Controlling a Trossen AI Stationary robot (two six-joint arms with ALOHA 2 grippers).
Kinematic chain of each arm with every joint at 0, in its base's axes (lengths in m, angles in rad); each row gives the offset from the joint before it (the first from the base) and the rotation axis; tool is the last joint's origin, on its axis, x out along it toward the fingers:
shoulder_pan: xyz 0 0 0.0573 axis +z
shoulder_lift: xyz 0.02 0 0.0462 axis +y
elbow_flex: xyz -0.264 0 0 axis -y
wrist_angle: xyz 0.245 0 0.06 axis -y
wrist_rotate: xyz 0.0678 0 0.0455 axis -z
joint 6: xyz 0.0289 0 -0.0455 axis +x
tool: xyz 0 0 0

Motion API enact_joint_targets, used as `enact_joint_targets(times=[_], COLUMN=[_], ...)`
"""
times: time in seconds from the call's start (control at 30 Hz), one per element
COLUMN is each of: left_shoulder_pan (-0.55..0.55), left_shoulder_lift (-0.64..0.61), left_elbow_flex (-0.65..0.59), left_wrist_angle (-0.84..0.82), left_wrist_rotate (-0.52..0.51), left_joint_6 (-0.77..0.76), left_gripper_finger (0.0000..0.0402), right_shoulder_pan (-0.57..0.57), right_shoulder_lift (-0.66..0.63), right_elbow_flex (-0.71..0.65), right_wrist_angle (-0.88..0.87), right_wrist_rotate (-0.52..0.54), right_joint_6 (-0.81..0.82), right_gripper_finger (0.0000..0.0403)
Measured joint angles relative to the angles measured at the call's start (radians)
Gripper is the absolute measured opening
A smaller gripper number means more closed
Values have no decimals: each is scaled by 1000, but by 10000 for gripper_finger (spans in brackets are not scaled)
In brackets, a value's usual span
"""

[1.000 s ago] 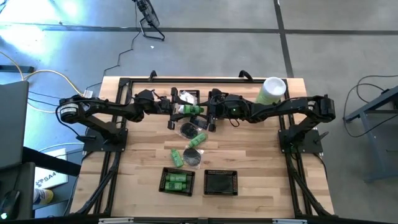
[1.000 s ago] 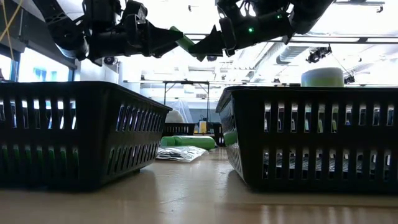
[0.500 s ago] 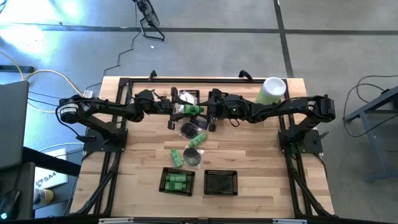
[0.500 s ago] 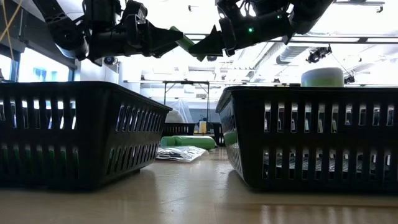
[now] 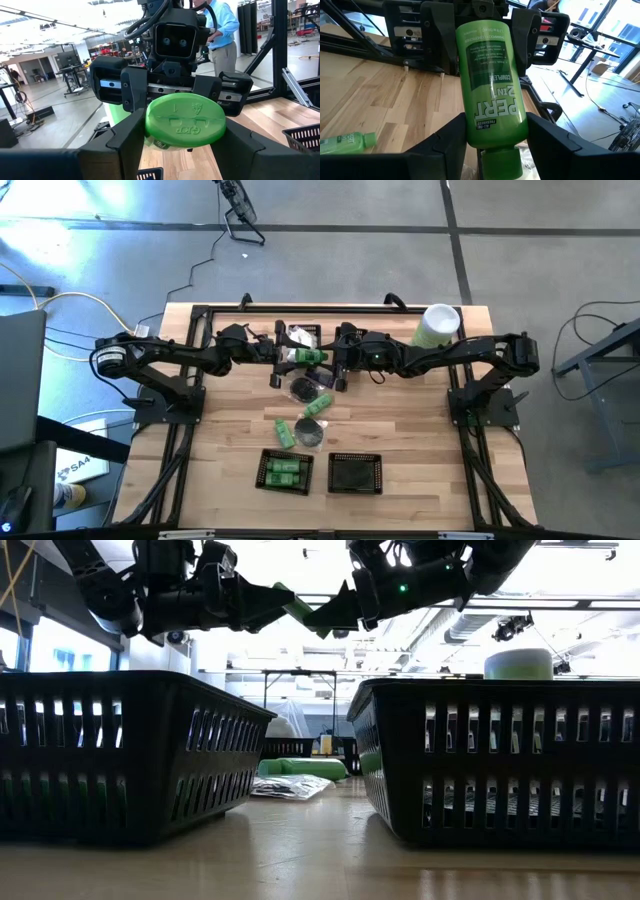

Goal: Pick & Place Travel size toiletries
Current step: Put the green shampoo into the bottom left black bin

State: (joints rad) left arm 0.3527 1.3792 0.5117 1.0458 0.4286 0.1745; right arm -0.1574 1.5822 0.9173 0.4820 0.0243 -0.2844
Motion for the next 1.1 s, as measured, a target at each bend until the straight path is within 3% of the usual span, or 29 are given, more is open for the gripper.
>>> enact_joint_targets(times=[0.13,0.4,0.53,1.1], left_shoulder_pan=[0,0,0,0], left_shoulder_lift=[0,2,2,2], left_elbow_flex=[0,-2,-2,-1], left_wrist_angle=[0,-9,-7,2], left_wrist_rotate=[0,2,2,-7], left_joint_6=[-2,-6,-4,-2], left_gripper_finger=[193,193,193,193], right_shoulder_pan=[0,0,-2,-7], right_shoulder_lift=[0,0,0,-149], right_elbow_flex=[0,0,1,1], right_wrist_angle=[1,9,8,-206], right_wrist_rotate=[-3,3,6,49], right_joint_6=[-10,-13,-17,-79], right_gripper_finger=[188,279,305,298])
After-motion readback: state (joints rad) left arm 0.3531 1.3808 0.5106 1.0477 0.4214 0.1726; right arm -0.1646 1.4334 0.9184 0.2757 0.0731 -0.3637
